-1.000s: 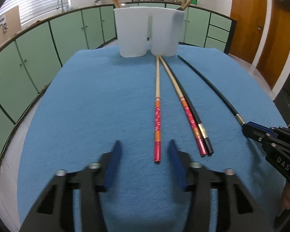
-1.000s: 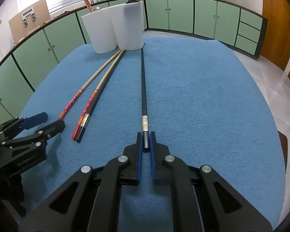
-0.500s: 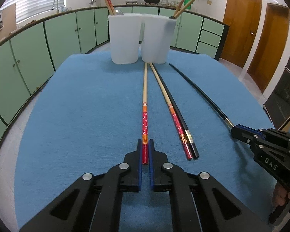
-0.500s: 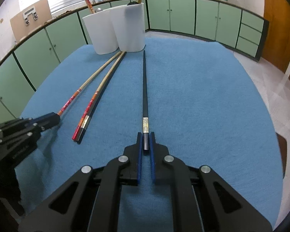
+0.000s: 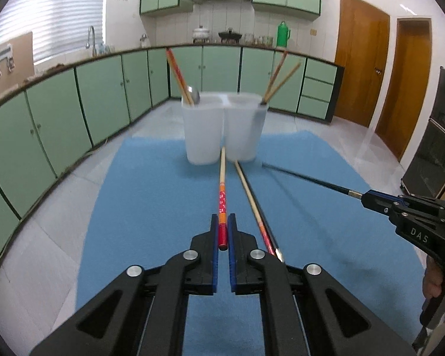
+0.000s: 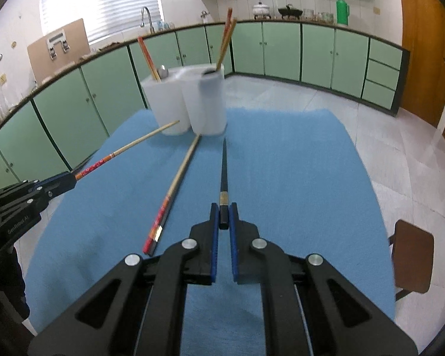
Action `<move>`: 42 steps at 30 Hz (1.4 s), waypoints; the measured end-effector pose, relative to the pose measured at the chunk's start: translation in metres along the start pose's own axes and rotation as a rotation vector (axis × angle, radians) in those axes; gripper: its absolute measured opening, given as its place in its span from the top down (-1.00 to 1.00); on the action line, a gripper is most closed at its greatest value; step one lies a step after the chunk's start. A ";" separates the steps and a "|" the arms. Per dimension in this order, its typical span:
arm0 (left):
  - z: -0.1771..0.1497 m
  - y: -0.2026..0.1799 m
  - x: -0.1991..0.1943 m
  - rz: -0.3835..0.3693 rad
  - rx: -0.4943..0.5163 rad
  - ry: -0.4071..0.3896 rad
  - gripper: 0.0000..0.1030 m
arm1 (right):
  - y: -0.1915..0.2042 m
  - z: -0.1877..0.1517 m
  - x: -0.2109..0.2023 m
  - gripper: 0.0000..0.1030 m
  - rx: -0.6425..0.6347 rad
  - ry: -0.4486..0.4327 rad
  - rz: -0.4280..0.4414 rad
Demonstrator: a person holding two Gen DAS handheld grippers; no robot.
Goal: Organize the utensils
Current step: 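Lift both chopsticks and carry them above the white holder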
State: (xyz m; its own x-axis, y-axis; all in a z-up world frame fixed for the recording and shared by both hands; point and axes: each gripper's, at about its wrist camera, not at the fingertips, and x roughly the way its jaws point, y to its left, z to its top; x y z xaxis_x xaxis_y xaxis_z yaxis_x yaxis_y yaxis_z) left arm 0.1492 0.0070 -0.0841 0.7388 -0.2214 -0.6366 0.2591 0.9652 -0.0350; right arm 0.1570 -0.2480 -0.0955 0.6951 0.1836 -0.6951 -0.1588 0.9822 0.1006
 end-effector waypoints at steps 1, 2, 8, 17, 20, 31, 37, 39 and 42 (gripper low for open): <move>0.006 0.000 -0.004 -0.003 0.009 -0.004 0.89 | 0.001 0.003 -0.004 0.88 -0.004 -0.010 0.001; 0.008 0.000 -0.007 -0.003 0.014 -0.005 0.89 | 0.001 0.008 -0.008 0.88 -0.008 -0.021 0.002; 0.020 0.000 -0.020 -0.021 0.011 -0.028 0.90 | 0.005 0.030 -0.029 0.88 -0.032 -0.080 0.009; 0.037 0.005 -0.035 -0.028 0.014 -0.095 0.90 | 0.011 0.041 -0.034 0.88 -0.049 -0.097 0.020; 0.049 0.007 -0.041 -0.026 0.020 -0.129 0.90 | 0.014 0.051 -0.040 0.88 -0.057 -0.114 0.035; 0.086 0.011 -0.036 -0.047 0.074 -0.174 0.90 | 0.021 0.108 -0.045 0.88 -0.095 -0.126 0.093; 0.105 0.006 -0.043 -0.060 0.107 -0.206 0.90 | 0.027 0.139 -0.052 0.89 -0.133 -0.143 0.115; 0.115 0.004 -0.050 -0.053 0.124 -0.233 0.90 | 0.031 0.151 -0.056 0.89 -0.151 -0.158 0.120; 0.130 0.005 -0.060 -0.052 0.136 -0.271 0.90 | 0.035 0.171 -0.066 0.89 -0.168 -0.193 0.136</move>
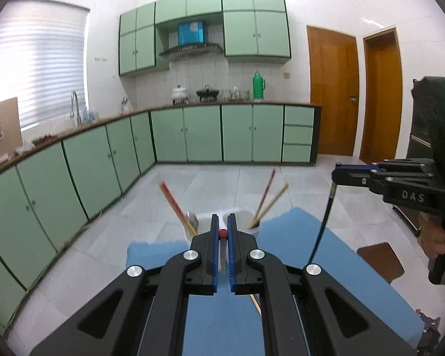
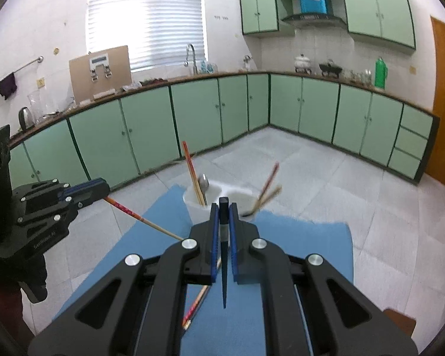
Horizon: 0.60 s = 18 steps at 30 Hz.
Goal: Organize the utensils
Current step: 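Lift both chopsticks and carry them above the white holder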
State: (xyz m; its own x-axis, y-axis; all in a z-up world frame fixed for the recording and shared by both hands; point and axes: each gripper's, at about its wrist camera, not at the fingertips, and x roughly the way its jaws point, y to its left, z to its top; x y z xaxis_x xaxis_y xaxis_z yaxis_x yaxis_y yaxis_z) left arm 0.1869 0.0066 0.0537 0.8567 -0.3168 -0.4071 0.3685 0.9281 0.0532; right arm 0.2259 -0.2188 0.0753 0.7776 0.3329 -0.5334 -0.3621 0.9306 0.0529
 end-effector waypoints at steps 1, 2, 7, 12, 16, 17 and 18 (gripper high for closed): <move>0.007 0.001 -0.003 0.000 0.003 -0.016 0.90 | -0.001 0.006 -0.001 0.89 -0.001 -0.010 0.005; 0.014 0.001 -0.004 0.002 0.007 -0.032 0.90 | -0.002 0.015 -0.002 0.89 -0.003 -0.023 0.009; 0.048 0.008 -0.008 0.024 0.019 -0.120 0.90 | -0.004 0.058 -0.003 0.89 -0.018 -0.117 -0.007; 0.068 0.012 0.010 0.025 0.023 -0.138 0.90 | -0.014 0.091 0.013 0.89 -0.007 -0.195 -0.023; 0.067 0.016 0.035 0.018 0.021 -0.100 0.90 | -0.022 0.100 0.041 0.89 0.008 -0.211 -0.040; 0.065 0.017 0.043 0.014 0.016 -0.083 0.90 | -0.024 0.100 0.048 0.89 0.008 -0.210 -0.047; 0.063 0.018 0.047 0.012 0.013 -0.075 0.90 | -0.027 0.099 0.058 0.89 0.008 -0.202 -0.053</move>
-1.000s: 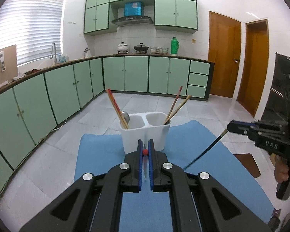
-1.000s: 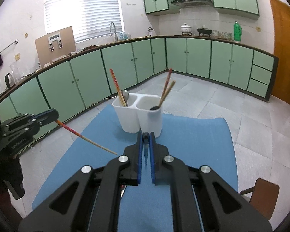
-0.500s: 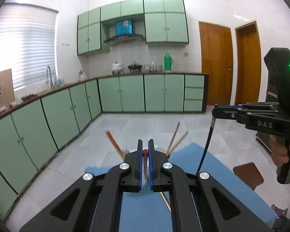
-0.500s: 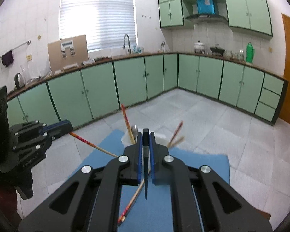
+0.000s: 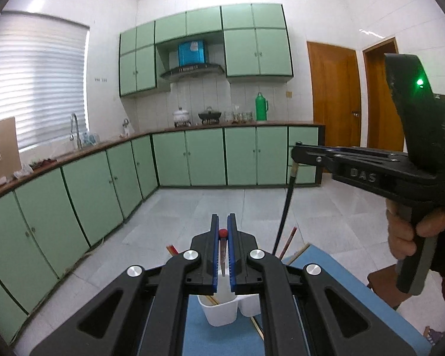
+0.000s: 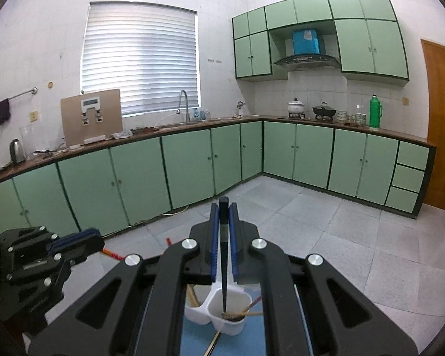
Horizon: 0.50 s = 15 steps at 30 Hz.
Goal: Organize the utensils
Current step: 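Lift both chopsticks and carry them above the white holder, then open both grippers to drop the chopsticks into the white holder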
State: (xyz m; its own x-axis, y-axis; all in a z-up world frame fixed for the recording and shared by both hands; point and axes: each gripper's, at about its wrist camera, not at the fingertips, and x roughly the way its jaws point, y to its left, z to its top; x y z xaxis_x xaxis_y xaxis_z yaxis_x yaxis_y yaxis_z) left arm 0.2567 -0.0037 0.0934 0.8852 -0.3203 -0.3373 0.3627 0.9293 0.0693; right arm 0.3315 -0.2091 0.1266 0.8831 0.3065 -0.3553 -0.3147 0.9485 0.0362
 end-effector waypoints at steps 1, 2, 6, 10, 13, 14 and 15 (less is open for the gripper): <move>-0.003 0.001 0.008 -0.003 -0.005 0.015 0.90 | -0.002 -0.003 0.008 0.89 0.002 0.009 -0.005; -0.007 0.003 0.014 -0.004 -0.008 0.028 0.90 | -0.003 -0.007 0.017 0.89 0.005 0.022 -0.009; -0.018 0.009 0.038 -0.007 -0.024 0.070 0.90 | -0.007 -0.022 0.047 0.89 0.019 0.073 -0.019; -0.032 0.015 0.064 -0.007 -0.036 0.132 0.90 | -0.007 -0.040 0.066 0.87 0.029 0.132 -0.027; -0.040 0.021 0.074 -0.001 -0.051 0.158 0.86 | -0.007 -0.047 0.068 0.81 0.030 0.140 -0.041; -0.041 0.023 0.074 -0.003 -0.059 0.163 0.81 | -0.007 -0.048 0.065 0.77 0.029 0.135 -0.046; -0.043 0.025 0.073 -0.002 -0.064 0.163 0.78 | -0.007 -0.048 0.062 0.63 0.028 0.127 -0.054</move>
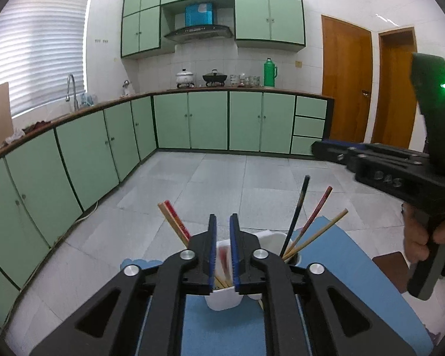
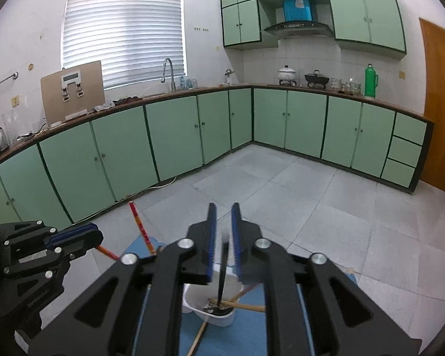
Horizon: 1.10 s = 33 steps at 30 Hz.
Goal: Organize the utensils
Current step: 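Open both grippers to drop the chopsticks into the white holder, then withdraw both grippers back over the last two chopsticks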
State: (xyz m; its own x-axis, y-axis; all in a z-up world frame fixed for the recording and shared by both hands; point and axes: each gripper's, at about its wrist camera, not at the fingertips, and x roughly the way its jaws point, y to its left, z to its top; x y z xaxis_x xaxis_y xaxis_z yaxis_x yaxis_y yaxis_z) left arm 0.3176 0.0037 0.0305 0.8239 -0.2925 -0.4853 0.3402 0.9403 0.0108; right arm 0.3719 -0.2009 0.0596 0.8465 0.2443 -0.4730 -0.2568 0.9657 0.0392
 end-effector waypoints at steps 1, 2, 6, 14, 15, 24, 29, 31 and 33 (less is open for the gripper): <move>0.000 0.001 -0.002 0.001 -0.004 -0.003 0.77 | 0.000 0.000 -0.002 0.39 -0.001 -0.007 -0.005; -0.001 0.002 -0.005 0.003 -0.006 -0.005 0.76 | -0.002 0.000 -0.009 0.28 -0.002 -0.024 -0.016; -0.001 -0.001 -0.022 0.018 0.001 -0.033 0.37 | -0.005 -0.001 -0.032 0.08 -0.014 -0.072 -0.044; -0.034 -0.011 -0.066 0.043 -0.013 -0.055 -0.18 | -0.011 -0.042 -0.092 -0.58 -0.016 -0.136 -0.094; -0.040 -0.012 -0.068 0.043 -0.019 -0.048 -0.22 | -0.010 -0.054 -0.100 -0.69 -0.017 -0.138 -0.100; -0.148 -0.026 -0.055 0.054 -0.096 0.130 -0.44 | 0.007 -0.154 -0.114 -0.82 -0.012 0.001 -0.140; -0.198 -0.028 -0.045 0.074 -0.098 0.207 -0.47 | 0.012 -0.203 -0.101 -0.82 0.069 0.121 -0.123; -0.212 -0.027 -0.041 0.078 -0.113 0.245 -0.49 | 0.012 -0.219 -0.097 -0.82 0.093 0.155 -0.123; -0.226 -0.026 -0.038 0.083 -0.128 0.274 -0.49 | 0.013 -0.233 -0.092 -0.82 0.112 0.180 -0.130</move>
State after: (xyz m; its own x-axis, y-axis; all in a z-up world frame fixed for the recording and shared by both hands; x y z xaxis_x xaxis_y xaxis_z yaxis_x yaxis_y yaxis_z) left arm 0.1755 0.0298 -0.1490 0.6878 -0.1728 -0.7051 0.2030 0.9783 -0.0417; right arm 0.1815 -0.2316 -0.1016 0.7698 0.1074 -0.6293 -0.0894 0.9942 0.0602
